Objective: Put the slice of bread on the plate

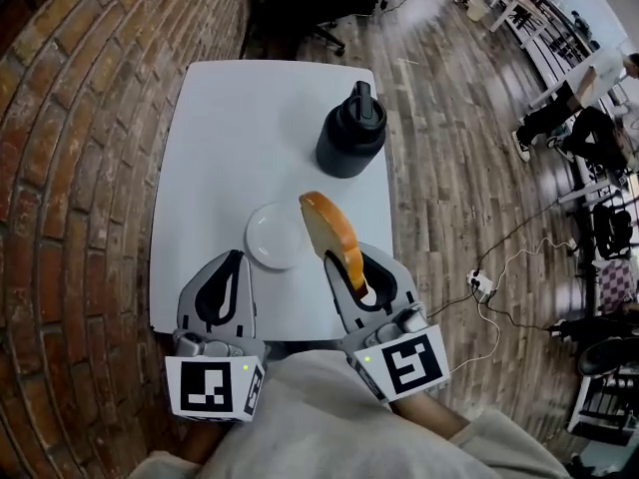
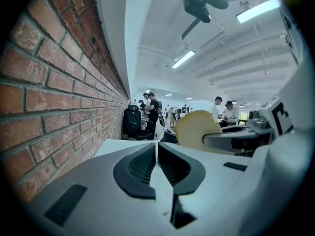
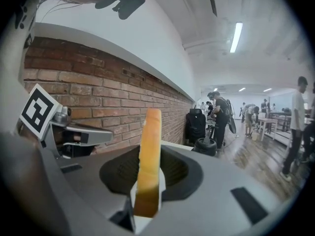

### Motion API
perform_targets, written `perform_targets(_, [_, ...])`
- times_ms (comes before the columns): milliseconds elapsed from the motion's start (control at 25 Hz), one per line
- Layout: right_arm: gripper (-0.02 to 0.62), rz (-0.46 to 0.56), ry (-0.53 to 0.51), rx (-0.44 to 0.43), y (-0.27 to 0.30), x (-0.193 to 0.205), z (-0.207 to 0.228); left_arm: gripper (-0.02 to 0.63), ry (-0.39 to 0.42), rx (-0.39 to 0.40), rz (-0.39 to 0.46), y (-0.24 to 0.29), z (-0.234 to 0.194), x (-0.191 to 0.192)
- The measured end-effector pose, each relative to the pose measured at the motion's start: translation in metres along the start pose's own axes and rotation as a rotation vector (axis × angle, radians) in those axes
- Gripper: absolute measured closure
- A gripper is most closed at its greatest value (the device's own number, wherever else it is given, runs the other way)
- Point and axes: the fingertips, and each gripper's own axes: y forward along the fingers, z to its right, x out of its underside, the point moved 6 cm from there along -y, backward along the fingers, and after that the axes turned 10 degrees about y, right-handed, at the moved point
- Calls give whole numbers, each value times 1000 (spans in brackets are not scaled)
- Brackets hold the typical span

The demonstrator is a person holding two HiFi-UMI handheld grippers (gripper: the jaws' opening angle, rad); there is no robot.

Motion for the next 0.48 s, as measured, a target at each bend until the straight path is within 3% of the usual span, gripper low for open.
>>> perform_targets(480, [500, -77, 44, -95, 39, 42, 5, 583, 16, -8, -64, 17, 0, 27])
